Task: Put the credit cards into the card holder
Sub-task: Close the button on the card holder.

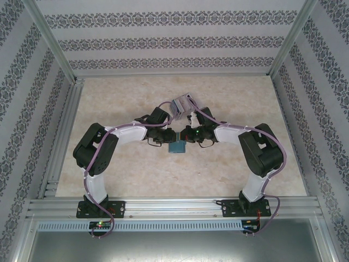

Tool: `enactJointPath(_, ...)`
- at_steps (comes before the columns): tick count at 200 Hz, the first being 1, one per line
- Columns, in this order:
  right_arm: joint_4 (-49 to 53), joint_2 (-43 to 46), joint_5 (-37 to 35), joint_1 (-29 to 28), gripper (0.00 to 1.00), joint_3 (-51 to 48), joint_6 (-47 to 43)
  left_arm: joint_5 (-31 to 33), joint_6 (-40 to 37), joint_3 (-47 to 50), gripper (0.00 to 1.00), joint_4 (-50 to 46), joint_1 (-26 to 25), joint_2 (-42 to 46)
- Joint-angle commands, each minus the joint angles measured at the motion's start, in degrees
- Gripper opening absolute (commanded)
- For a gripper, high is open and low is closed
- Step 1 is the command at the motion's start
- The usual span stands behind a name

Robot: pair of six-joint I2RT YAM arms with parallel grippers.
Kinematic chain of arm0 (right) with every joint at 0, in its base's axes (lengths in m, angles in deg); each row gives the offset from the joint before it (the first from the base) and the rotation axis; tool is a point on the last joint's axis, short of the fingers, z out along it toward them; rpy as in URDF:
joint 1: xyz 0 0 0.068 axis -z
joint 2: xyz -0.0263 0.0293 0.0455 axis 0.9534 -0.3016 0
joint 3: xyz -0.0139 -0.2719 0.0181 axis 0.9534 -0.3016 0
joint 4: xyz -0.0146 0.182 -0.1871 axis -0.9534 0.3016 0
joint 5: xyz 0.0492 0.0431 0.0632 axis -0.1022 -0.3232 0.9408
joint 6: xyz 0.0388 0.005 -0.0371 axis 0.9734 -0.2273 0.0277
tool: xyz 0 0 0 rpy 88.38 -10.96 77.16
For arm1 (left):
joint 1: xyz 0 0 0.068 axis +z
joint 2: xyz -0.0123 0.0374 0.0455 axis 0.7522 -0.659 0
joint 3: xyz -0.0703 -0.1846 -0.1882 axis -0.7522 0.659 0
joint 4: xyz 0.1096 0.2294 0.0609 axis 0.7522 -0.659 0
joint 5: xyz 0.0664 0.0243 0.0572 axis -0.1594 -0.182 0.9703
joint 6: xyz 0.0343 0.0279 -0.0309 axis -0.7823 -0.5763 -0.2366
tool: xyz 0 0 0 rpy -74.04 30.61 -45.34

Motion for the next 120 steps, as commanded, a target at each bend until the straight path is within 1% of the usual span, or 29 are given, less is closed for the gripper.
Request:
enactJointPath(1, 1.7, -1.4, -2.0, -0.3, 0.05, 1.3, -1.2, 1.1, 0.3, 1.7, 0.26, -2.1, -1.1, 0.4)
enactJointPath(33, 3.5, -1.2, -3.3, -0.6, 0.05, 1.3, -2.2, 3.9, 0.5, 4.3, 0.24, -1.7, -1.0, 3.7)
enactJointPath(50, 4.6, -1.3, -4.2, -0.6, 0.05, 1.3, -2.8, 8.3, -0.6, 4.9, 0.24, -2.4, -0.8, 5.6)
enactJointPath(64, 6.0, -1.6, -5.6, -0.6, 0.05, 1.4, -3.7, 10.7, -1.5, 3.5, 0.24, -4.8, -0.7, 4.9)
enactJointPath(72, 6.5, -1.7, -5.6, -0.6, 0.05, 1.4, -4.1, 10.3, -1.6, 2.9, 0.23, -5.1, -0.7, 4.4)
enactJointPath(101, 7.5, -0.7, -5.9, -0.6, 0.05, 1.5, -4.4, 7.1, 0.3, 5.6, 0.22, -0.7, -0.7, 4.4)
enactJointPath(120, 6.8, 0.5, -4.2, -0.9, 0.05, 1.4, -4.5, 5.7, 0.7, 5.4, 0.23, -0.3, -0.8, 3.0)
